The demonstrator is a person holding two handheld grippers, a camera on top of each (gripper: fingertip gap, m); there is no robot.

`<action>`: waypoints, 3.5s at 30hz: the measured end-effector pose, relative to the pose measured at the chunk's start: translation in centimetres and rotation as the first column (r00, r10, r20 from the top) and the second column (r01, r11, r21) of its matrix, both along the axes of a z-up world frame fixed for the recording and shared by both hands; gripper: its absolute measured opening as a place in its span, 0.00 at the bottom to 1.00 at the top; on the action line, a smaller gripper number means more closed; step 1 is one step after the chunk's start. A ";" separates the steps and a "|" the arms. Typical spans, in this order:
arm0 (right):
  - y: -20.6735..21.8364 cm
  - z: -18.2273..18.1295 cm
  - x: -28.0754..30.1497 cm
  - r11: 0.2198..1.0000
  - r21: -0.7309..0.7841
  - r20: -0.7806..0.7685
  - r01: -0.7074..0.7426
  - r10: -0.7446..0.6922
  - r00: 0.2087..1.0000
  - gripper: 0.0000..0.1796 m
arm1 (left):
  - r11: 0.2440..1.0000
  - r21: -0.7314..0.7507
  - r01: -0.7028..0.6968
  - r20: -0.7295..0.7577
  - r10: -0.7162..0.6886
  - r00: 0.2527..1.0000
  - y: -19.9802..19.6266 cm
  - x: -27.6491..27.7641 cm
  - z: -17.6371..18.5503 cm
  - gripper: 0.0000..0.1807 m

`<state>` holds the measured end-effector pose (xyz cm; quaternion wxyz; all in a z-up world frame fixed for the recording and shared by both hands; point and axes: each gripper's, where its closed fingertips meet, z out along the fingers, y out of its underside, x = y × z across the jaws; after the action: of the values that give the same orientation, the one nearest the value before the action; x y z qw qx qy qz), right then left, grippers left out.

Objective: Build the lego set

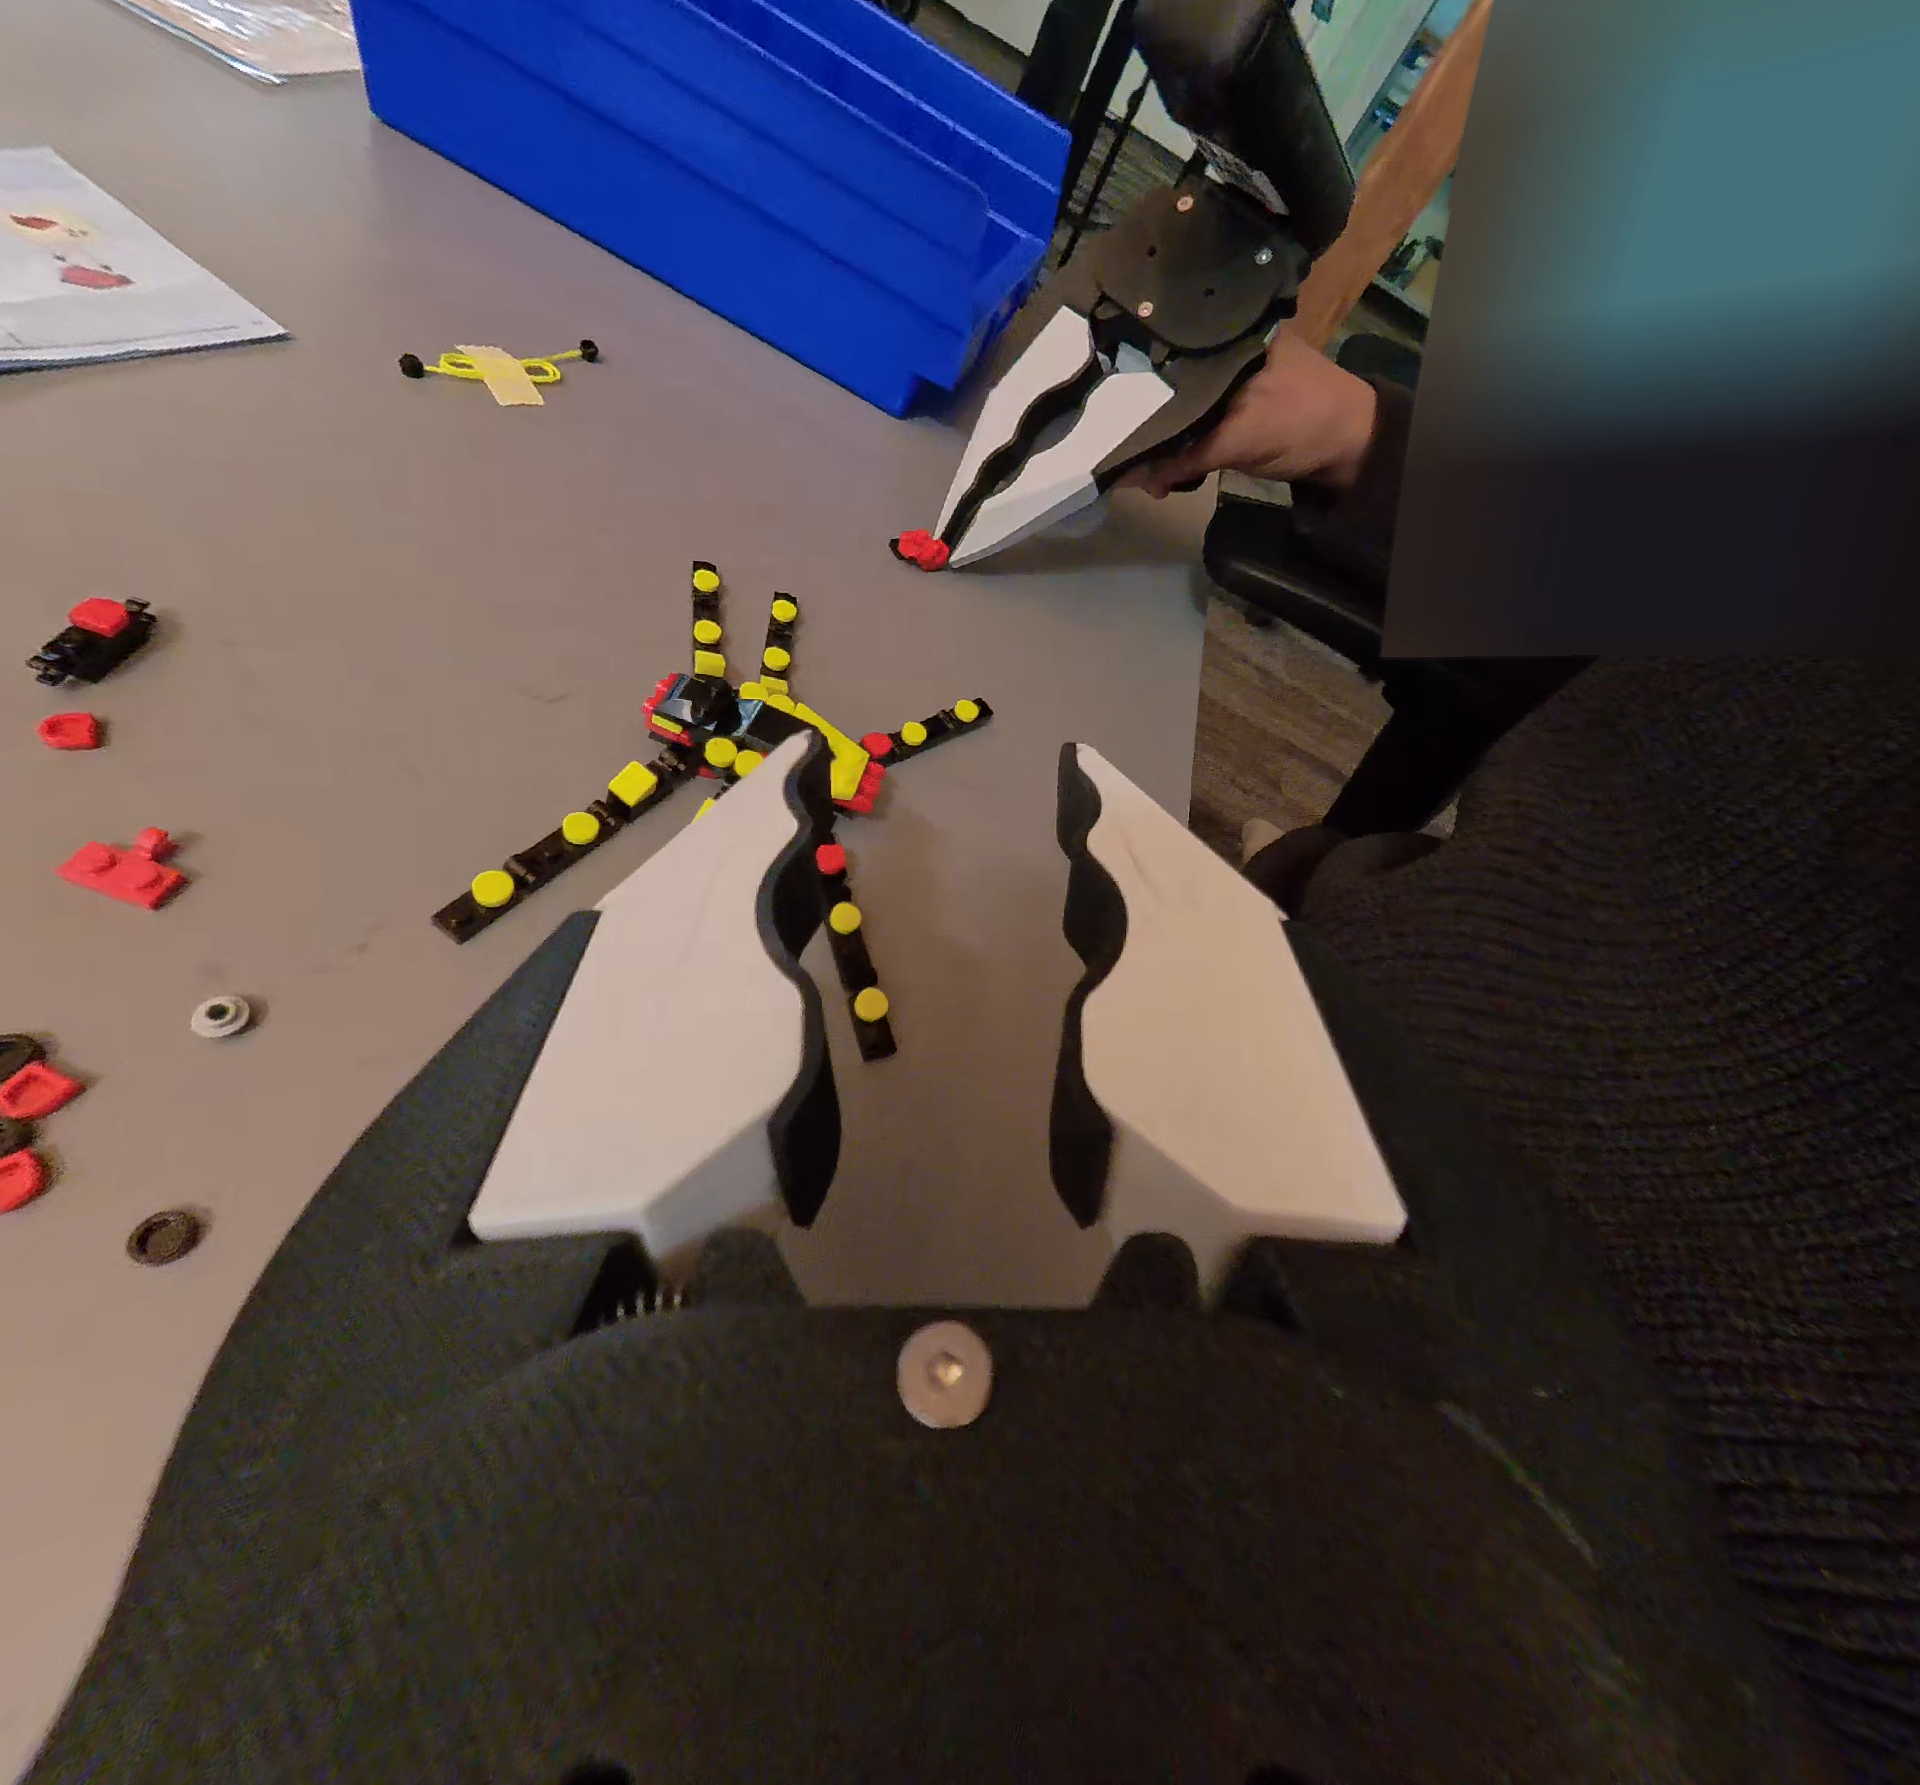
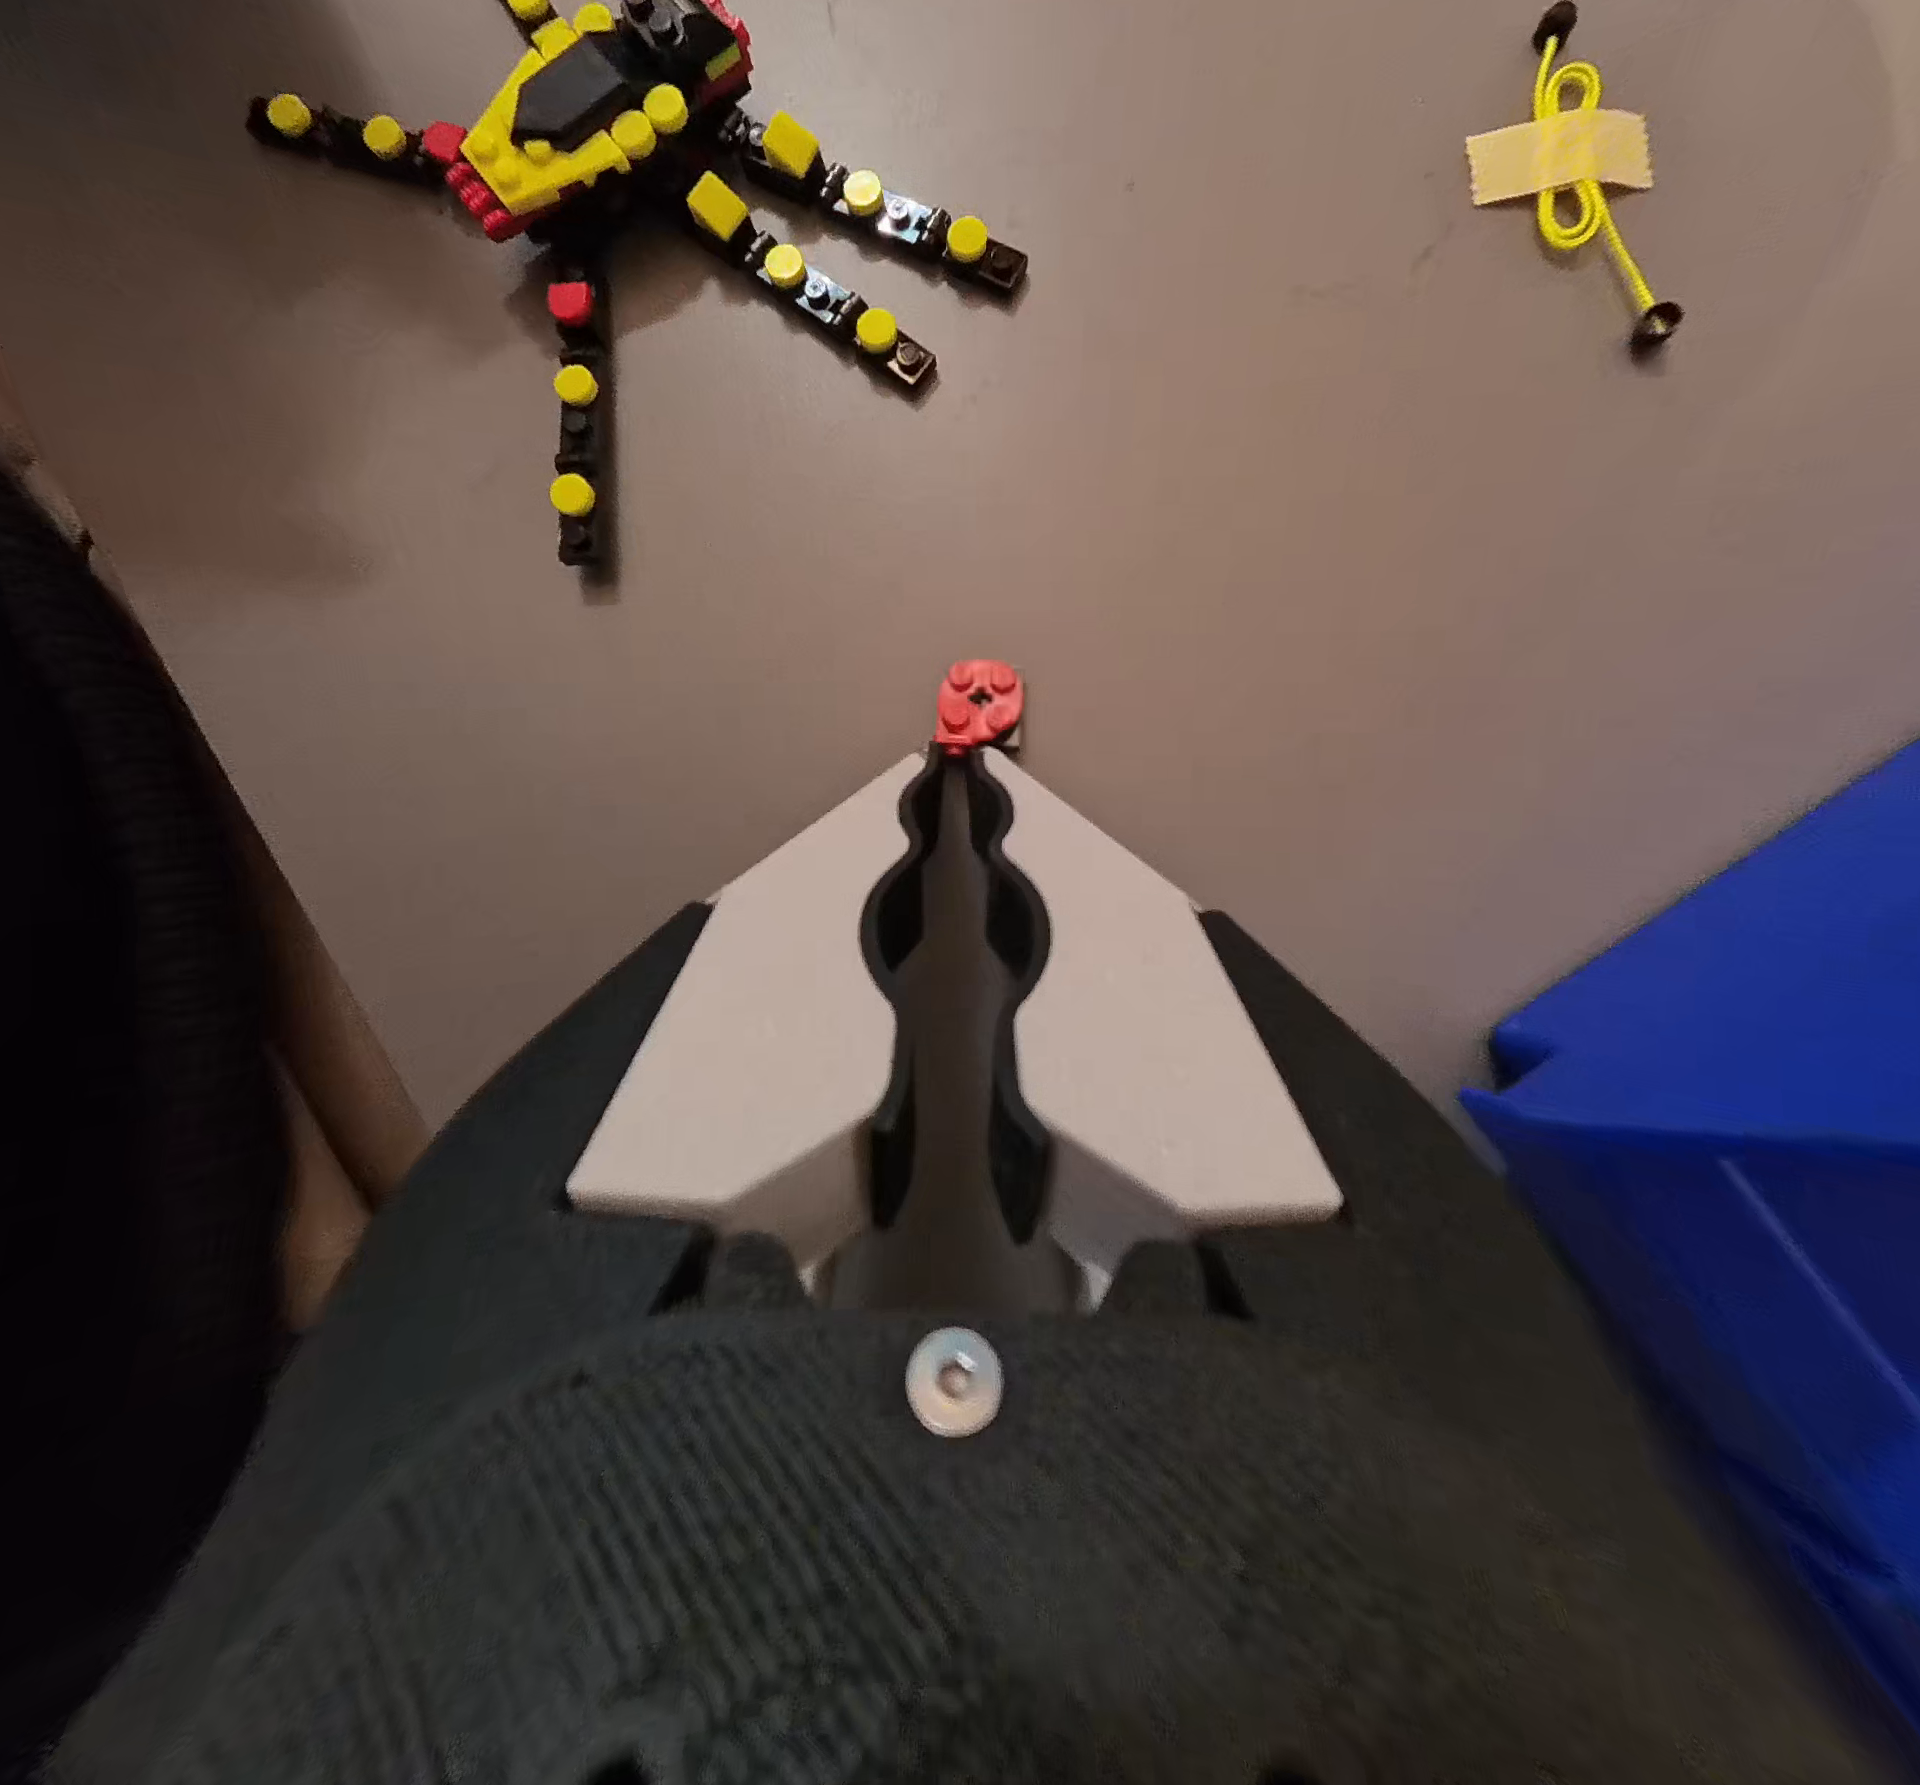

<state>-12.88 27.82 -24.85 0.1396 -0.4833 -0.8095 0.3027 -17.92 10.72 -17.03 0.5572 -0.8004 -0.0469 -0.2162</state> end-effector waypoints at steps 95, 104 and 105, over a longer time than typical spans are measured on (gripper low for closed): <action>1.0 3.2 -3.2 0.993 -0.053 -0.240 0.102 -0.112 0.964 0.00 | 0.833 -0.146 -0.534 -0.112 0.523 0.845 -8.7 -18.2 -3.6 0.00; 2.0 3.3 -1.6 0.986 -0.053 -0.243 0.160 -0.168 0.955 0.02 | 0.838 -0.160 -0.522 -0.131 0.506 0.852 -6.8 -18.9 -4.0 0.00; 2.4 3.4 -1.6 0.982 -0.043 -0.256 0.182 -0.187 0.949 0.06 | 0.838 -0.160 -0.521 -0.133 0.505 0.853 -6.6 -18.9 -4.0 0.00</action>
<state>-14.47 30.21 -21.41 0.2671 -0.5145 -0.7328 0.3563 -36.84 4.15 -21.01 0.5172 -0.8164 -0.2561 -0.0192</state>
